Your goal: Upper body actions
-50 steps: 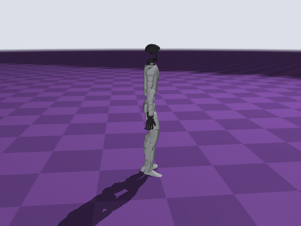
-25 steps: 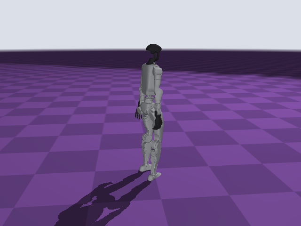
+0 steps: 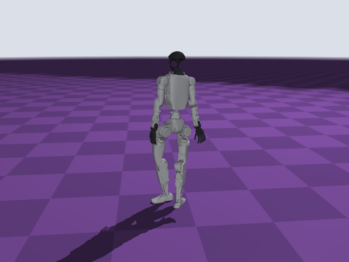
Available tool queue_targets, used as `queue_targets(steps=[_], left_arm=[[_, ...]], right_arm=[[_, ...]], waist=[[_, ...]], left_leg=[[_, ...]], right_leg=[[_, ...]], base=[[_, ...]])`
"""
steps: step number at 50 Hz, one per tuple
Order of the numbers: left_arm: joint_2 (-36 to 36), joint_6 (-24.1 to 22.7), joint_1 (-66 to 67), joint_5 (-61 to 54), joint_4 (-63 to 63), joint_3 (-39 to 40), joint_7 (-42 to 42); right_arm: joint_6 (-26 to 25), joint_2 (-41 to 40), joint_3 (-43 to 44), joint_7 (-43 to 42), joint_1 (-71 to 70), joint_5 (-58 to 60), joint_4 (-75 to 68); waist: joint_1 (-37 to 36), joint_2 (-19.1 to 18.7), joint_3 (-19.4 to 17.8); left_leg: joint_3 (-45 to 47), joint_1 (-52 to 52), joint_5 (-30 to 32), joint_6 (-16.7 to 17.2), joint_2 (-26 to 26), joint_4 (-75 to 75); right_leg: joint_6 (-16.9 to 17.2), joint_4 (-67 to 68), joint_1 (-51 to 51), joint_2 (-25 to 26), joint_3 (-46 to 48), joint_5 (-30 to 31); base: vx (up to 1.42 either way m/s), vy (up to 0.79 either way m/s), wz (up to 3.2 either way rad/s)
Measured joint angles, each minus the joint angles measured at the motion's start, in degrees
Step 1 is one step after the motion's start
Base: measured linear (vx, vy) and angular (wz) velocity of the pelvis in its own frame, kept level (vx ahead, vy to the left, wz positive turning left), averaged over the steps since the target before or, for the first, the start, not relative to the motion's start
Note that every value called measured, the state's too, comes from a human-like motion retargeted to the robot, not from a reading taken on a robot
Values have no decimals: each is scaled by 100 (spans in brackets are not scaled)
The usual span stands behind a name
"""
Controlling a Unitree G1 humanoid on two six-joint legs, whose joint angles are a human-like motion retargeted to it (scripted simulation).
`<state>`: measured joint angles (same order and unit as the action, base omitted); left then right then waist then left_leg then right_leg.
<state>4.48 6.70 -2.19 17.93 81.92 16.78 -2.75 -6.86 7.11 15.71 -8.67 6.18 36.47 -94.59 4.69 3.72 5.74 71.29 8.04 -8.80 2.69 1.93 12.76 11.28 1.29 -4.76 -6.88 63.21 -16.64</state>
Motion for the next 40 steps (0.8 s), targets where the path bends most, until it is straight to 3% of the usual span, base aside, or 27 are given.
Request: queue_targets(steps=[5,8,10,11,13,14,15,16,18,20,25,27,28,30,31,32,35,40], left_arm=[[46,114,204,-256,230,469,99],[74,199,396,-401,465,637,-75],[97,323,451,-429,670,707,-27],[82,339,471,-408,711,761,34],[54,321,496,-399,741,820,72],[57,317,498,-386,734,827,35],[70,322,496,-365,723,830,-21],[100,364,462,-296,721,817,-82],[145,482,361,-148,708,770,-164],[167,589,243,-44,679,678,-201],[152,544,118,91,591,383,-393],[132,531,70,174,589,311,-388],[137,521,36,197,598,282,-387],[177,508,39,254,623,271,-413],[198,528,42,323,623,260,-448],[203,543,54,385,628,250,-457],[123,477,122,321,691,264,-207],[148,378,386,192,823,371,-167]], right_arm=[[103,-27,837,90,11,-1333,89],[211,59,995,267,-12,-1340,328],[235,131,1014,210,-38,-1247,451],[304,161,987,153,-72,-1194,518],[447,226,880,121,-177,-1025,652],[452,234,797,127,-241,-939,718],[424,231,705,135,-305,-859,784],[393,186,642,130,-364,-843,821],[430,82,555,130,-482,-868,849],[553,-19,498,179,-589,-921,838],[580,-167,221,363,-583,-583,933],[556,-201,119,318,-561,-432,904],[538,-221,59,308,-558,-361,879],[497,-269,-92,307,-492,-209,816],[458,-297,-103,335,-478,-130,757],[411,-320,-95,369,-469,-58,700],[279,-367,-34,433,-535,44,602],[390,-401,-189,427,-543,175,751]], waist=[[-816,11,53],[-710,15,287],[-646,-246,343],[-640,-432,301],[-460,-783,194],[-324,-887,140],[-186,-960,89],[-88,-958,1],[-19,-915,-185],[4,-882,-360],[145,-693,-542],[124,-507,-744],[90,-411,-876],[-94,-315,-1011],[-200,-263,-982],[-291,-235,-953],[-697,-227,-881],[-231,-244,-800]], left_leg=[[-568,-506,169,363,-408,-691],[-1626,-69,237,236,-377,-553],[-1943,-66,177,101,-347,-643],[-2169,-96,218,100,-205,-702],[-2604,-87,267,78,92,-696],[-2853,-33,289,48,169,-669],[-3121,38,314,11,208,-647],[-3360,61,360,-16,188,-655],[-3748,89,463,-67,128,-693],[-4136,106,554,-116,70,-732],[-5096,79,715,-187,-305,-788],[-5362,-169,726,-196,-525,-809],[-5533,-317,722,-206,-632,-814],[-5766,-549,717,-153,-648,-809],[-5850,-562,711,-131,-665,-788],[-5936,-571,712,-116,-670,-771],[-5996,-579,705,-92,-601,-783],[-6540,-621,777,-21,-607,-817]], right_leg=[[232,129,-391,288,368,149],[289,376,-545,171,380,755],[54,793,-631,231,369,1350],[-218,1202,-599,208,143,1672],[-802,2282,-329,55,-495,2126],[-817,2897,-55,-55,-976,2126],[-688,3516,264,-169,-1515,2037],[-518,3744,602,22,-2188,1835],[-29,3859,1203,719,-3724,1579],[36,3672,1545,1143,-4625,1346],[-993,1792,1623,780,-4656,599],[-1139,959,1495,857,-5284,697],[-1308,549,1368,818,-5411,1358],[-1518,221,1028,1226,-6704,940],[-1412,328,913,733,-4814,968],[-1340,391,826,436,-3665,965],[-1311,376,748,659,-4368,760],[-1259,363,550,679,-3908,569]], base=[[30,20,176],[41,22,205],[35,23,176],[26,21,173],[26,20,194],[19,8,219],[8,-2,213],[4,-7,203],[6,-8,177],[5,-13,179],[15,-18,188],[20,-19,173],[19,-19,136],[27,-21,89],[31,-24,86],[28,-26,116],[11,-21,62],[15,-14,98]])
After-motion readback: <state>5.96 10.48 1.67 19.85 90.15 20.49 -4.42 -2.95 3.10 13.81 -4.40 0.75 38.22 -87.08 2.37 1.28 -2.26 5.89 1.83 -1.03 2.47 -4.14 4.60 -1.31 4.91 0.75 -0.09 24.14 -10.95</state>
